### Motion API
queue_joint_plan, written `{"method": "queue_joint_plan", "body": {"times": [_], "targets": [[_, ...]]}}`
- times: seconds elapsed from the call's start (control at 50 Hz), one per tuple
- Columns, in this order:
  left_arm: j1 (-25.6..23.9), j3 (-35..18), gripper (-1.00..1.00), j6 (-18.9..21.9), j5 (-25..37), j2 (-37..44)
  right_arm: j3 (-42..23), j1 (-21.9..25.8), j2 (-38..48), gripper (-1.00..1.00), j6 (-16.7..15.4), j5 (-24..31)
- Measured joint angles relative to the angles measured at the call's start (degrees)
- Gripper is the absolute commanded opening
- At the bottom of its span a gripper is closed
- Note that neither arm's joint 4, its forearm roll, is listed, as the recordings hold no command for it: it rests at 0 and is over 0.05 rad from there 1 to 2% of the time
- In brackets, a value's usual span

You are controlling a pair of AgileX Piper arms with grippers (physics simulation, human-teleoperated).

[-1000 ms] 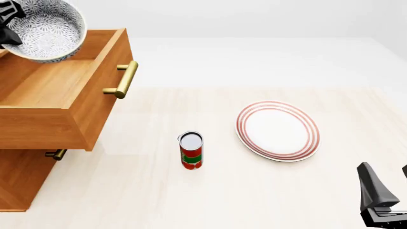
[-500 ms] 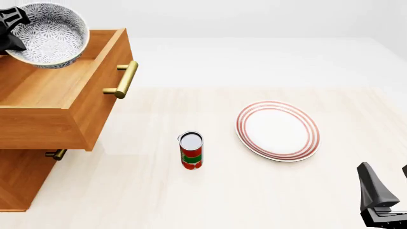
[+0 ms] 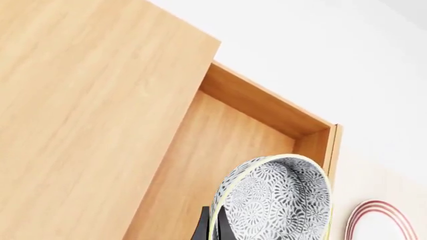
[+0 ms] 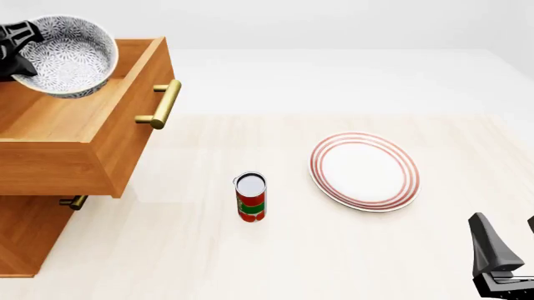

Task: Put the bowl in the top drawer of the cabinet.

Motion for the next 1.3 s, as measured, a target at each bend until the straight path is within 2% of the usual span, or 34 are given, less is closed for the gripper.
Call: {"method": "queue_joint_plan", "body": {"times": [1.3], "targets": [[0.7,2.5,-1.00,0.9,-3.4,3.8,1.0,0.0,-0.4,1.00,0.0,-0.6]]}}
